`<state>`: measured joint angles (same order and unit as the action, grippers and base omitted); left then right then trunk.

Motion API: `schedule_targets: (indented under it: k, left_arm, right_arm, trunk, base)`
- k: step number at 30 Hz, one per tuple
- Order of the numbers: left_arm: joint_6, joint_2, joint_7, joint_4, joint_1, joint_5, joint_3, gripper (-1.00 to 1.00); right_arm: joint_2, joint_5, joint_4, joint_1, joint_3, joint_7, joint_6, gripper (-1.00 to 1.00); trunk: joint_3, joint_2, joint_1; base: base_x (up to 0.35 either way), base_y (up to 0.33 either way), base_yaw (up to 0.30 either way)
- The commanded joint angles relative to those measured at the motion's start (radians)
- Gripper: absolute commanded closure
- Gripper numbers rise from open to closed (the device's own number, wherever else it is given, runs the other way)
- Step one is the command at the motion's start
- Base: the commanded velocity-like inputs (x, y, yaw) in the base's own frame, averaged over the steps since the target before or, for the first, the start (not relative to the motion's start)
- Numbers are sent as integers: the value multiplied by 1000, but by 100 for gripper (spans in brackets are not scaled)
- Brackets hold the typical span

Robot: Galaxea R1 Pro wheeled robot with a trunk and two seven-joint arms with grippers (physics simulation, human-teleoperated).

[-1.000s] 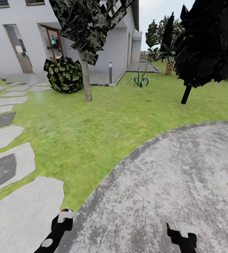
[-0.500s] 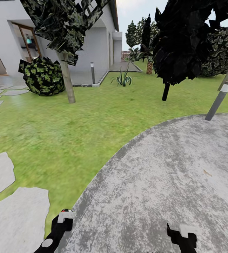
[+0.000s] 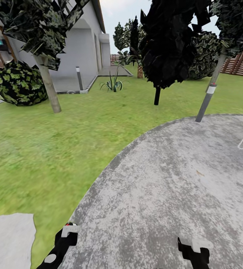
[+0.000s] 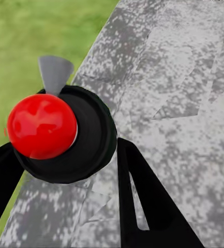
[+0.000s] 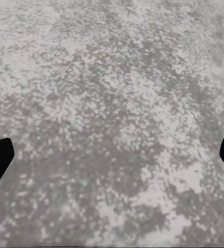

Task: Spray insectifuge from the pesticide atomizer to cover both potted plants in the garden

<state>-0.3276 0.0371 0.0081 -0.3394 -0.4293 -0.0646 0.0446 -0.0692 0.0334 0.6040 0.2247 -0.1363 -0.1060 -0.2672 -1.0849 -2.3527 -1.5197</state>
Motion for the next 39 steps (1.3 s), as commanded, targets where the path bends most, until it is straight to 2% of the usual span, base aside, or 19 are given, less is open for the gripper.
schedule_targets:
  k: [1,39]
  left_arm:
    - [-4,0,0,-1,0,-7,5,100]
    - [-4,0,0,7,0,-6,5,100]
  right_arm:
    - [0,4,-1,1,0,-3,-3,-100]
    - [1,5,0,1,-3,-6,-2,-100]
  trunk:
    - [-1,0,0]
    - [-1,0,0]
  base:
    - [0,0,-300]
    - [0,0,-300]
